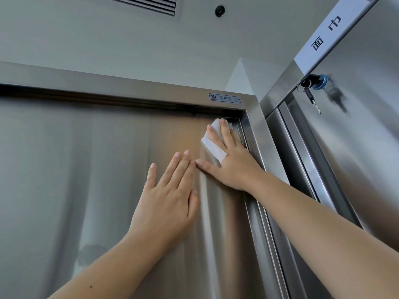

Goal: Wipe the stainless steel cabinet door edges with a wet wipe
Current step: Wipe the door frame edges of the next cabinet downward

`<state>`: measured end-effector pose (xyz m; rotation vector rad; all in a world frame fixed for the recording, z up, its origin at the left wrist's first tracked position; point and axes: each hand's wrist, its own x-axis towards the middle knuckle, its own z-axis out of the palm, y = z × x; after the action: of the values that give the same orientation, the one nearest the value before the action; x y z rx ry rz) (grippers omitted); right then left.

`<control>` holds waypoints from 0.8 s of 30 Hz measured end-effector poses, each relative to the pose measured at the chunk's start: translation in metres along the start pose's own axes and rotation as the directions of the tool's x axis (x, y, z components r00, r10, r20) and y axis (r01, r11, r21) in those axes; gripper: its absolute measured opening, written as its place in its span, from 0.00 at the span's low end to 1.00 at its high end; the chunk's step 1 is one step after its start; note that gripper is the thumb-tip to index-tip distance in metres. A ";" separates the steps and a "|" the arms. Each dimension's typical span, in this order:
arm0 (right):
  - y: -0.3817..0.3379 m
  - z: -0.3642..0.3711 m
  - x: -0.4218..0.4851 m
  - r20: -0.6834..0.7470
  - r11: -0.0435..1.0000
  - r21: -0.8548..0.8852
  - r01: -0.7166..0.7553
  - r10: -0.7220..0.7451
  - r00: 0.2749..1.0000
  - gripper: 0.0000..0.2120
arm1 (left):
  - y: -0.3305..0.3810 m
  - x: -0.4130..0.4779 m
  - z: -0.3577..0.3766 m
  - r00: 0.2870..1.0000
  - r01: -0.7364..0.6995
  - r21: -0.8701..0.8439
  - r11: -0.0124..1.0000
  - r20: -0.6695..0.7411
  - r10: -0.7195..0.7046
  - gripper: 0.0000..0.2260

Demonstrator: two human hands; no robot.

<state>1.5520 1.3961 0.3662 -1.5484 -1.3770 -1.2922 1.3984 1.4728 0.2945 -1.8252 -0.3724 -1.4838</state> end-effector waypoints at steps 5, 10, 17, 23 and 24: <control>-0.001 0.013 -0.036 -0.008 0.998 0.011 0.055 -0.055 0.998 0.43 | -0.001 -0.001 0.003 0.998 0.042 0.007 0.999 -0.037 -0.041 0.30; -0.002 0.002 -0.004 -0.018 0.999 -0.046 0.009 -0.010 1.000 0.38 | 0.000 -0.001 0.002 0.998 0.065 0.007 0.998 -0.013 -0.065 0.30; -0.001 0.001 -0.001 -0.041 0.999 -0.030 0.017 -0.019 0.999 0.37 | -0.001 -0.002 0.001 0.998 0.051 0.042 0.998 -0.035 -0.050 0.28; 0.002 0.001 -0.011 -0.025 0.999 -0.041 0.015 -0.016 1.000 0.37 | 0.000 -0.004 0.003 0.999 0.035 0.058 0.998 -0.040 -0.032 0.26; 0.001 -0.003 -0.001 -0.030 0.999 -0.046 -0.001 -0.001 1.000 0.36 | 0.000 -0.004 0.002 0.999 0.036 0.059 0.998 -0.039 -0.034 0.27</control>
<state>1.5526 1.3924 0.3659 -1.5535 -1.3376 -1.3498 1.3991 1.4753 0.2908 -1.7496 -0.4273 -1.5133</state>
